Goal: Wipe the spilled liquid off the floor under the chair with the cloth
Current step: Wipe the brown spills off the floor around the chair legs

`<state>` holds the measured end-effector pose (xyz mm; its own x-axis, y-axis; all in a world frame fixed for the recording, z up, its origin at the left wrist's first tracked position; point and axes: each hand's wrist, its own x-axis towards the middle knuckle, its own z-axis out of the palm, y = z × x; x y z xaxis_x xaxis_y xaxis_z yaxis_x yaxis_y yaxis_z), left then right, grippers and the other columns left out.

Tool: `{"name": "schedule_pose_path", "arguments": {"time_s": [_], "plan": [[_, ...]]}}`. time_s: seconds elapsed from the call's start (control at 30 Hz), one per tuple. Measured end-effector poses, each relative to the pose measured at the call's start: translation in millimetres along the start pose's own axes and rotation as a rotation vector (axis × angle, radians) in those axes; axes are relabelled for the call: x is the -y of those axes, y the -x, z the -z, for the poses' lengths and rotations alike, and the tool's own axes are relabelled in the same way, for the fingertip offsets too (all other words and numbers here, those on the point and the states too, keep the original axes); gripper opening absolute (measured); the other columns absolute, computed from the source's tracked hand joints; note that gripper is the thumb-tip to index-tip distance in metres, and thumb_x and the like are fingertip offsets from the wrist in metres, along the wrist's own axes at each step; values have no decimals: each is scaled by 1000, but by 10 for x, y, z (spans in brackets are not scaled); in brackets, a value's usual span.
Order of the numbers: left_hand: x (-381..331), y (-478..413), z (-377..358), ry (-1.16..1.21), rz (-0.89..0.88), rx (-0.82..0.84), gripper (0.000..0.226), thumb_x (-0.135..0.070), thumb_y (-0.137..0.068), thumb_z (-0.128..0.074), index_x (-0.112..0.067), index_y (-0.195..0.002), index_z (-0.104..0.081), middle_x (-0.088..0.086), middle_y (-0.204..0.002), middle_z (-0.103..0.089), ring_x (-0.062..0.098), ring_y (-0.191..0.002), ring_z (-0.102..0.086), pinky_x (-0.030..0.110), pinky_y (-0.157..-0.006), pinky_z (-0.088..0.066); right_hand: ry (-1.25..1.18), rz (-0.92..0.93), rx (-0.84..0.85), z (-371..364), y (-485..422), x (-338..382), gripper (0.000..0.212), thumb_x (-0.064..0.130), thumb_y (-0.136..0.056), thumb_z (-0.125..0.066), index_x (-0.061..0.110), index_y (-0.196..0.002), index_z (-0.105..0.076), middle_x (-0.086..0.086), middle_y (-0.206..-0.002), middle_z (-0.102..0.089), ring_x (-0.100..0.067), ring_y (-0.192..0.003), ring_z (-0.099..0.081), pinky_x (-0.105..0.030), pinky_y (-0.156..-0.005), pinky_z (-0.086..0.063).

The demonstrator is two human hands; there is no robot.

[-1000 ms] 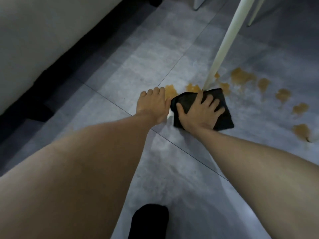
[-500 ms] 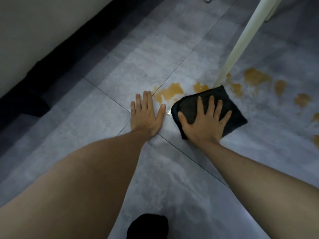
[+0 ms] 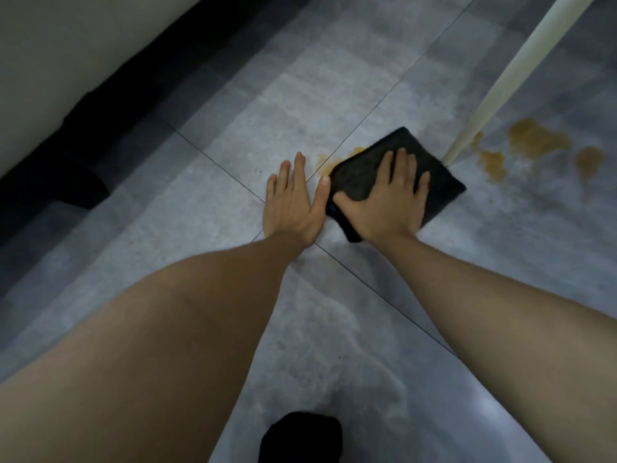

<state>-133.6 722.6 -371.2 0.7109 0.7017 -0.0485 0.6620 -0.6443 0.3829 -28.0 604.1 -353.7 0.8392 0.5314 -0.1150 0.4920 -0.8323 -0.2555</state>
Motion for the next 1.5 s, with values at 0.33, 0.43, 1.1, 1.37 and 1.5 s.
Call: {"name": "schedule_pose_path", "arguments": {"time_s": [0.33, 0.43, 1.1, 1.37, 1.5], "plan": [[-4, -56, 5, -49, -28, 25, 81, -69, -98, -8, -20, -163, -5, -1, -170, -11, 19, -156, -1, 43, -126, -1, 60, 23, 61, 8, -365, 53, 117, 93, -74, -28, 21, -165, -10, -14, -173, -1, -45, -157, 4, -58, -126, 3], [22, -54, 29, 15, -31, 24, 81, -67, -97, -7, -19, -163, -4, 1, -170, -13, 16, -156, 0, 42, -126, 1, 70, 220, 37, -123, -277, 258, 93, 78, -90, -28, 22, -164, -19, -10, -173, -11, -42, -158, -3, -58, -127, -3], [1, -83, 24, -76, -88, 56, 88, -76, -92, -5, -23, -163, -4, -7, -170, -5, 21, -156, 6, 53, -123, 6, 99, 257, 38, 4, -740, 67, 87, 78, -86, -28, 34, -161, -29, -6, -172, -20, -42, -157, -11, -62, -125, -2], [2, -81, 23, -84, -63, 61, 80, -70, -96, -7, -26, -163, -11, -9, -170, -9, 19, -156, 4, 52, -123, 6, 80, 446, -72, -113, -186, -150, 76, 73, -91, -37, 32, -154, -46, -6, -165, -38, -41, -153, -27, -63, -123, -17], [-11, -83, 39, -103, -57, 86, 76, -69, -96, -7, -30, -162, -12, -10, -170, -8, 18, -156, 5, 52, -123, 7, 85, 205, -32, -54, -450, -31, 84, 75, -88, -29, 33, -160, -30, -7, -171, -22, -43, -157, -12, -64, -125, -5]]}}
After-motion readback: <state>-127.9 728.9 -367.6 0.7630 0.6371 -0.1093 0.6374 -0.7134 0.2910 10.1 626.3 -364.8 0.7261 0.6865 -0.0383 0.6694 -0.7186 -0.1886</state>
